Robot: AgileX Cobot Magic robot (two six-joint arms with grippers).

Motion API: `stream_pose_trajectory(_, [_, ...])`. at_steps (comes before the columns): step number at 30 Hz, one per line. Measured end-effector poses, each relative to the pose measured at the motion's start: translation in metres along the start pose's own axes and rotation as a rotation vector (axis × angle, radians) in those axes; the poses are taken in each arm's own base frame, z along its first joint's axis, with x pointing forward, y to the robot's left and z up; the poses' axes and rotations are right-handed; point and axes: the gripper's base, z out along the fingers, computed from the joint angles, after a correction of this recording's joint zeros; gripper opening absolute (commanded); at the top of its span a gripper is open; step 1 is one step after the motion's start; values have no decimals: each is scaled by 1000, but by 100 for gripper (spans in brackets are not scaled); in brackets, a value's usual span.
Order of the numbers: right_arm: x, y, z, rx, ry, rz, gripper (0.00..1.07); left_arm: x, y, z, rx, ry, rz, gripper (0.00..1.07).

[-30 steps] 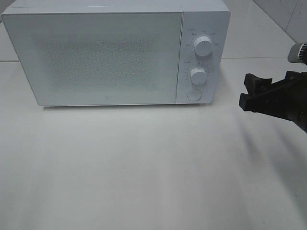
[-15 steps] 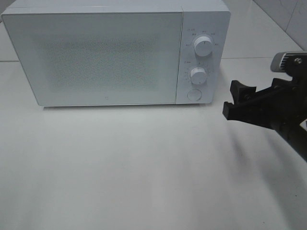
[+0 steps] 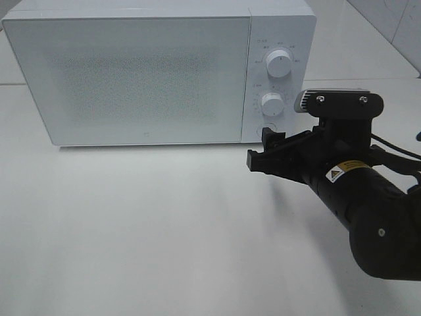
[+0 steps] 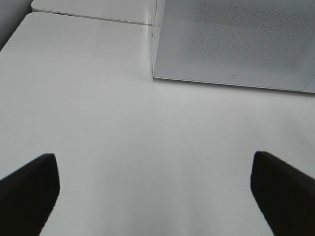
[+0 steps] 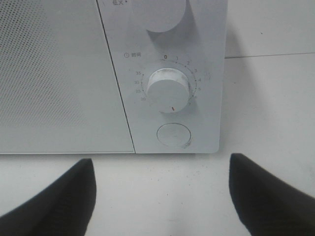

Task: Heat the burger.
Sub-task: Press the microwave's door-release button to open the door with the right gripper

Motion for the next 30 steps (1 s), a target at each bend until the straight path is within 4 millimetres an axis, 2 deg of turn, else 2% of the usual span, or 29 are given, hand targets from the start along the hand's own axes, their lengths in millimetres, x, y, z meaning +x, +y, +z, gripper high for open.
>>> stream_pose_trajectory(4, [0,2,5,13,1,19,72,0,0,0,0,0,0,98])
stream_pose_trajectory(10, [2,2,7,31,6,186,67,0,0,0,0,0,0,98])
stream_pose_trajectory(11, [2,2,7,31,4,285,64,0,0,0,0,0,0,98])
stream_pose_trajectory(12, [2,2,7,31,4,285,64,0,0,0,0,0,0,98])
stream_pose_trajectory(14, [2,2,7,32,4,475,57,0,0,0,0,0,0,98])
stream_pose_trajectory(15, [2,2,7,32,4,475,57,0,0,0,0,0,0,98])
stream_pose_trajectory(16, [3,2,7,34,7,596,52,0,0,0,0,0,0,98])
stream_pose_trajectory(17, [3,2,7,34,7,596,52,0,0,0,0,0,0,98])
stream_pose_trajectory(19, [3,2,7,34,5,793,43,0,0,0,0,0,0,98])
stream_pose_trajectory(20, [3,2,7,34,5,793,43,0,0,0,0,0,0,98])
stream_pose_trajectory(22, [3,2,7,35,1,1060,34,0,0,0,0,0,0,98])
stream_pose_trajectory(25, [3,2,7,35,-1,1127,28,0,0,0,0,0,0,98])
stream_pose_trajectory(26, [3,2,7,35,-3,1239,22,0,0,0,0,0,0,98])
stream_pose_trajectory(28, [3,2,7,36,-4,1297,19,0,0,0,0,0,0,98])
stream_pose_trajectory(30, [3,2,7,36,-6,1429,11,0,0,0,0,0,0,98])
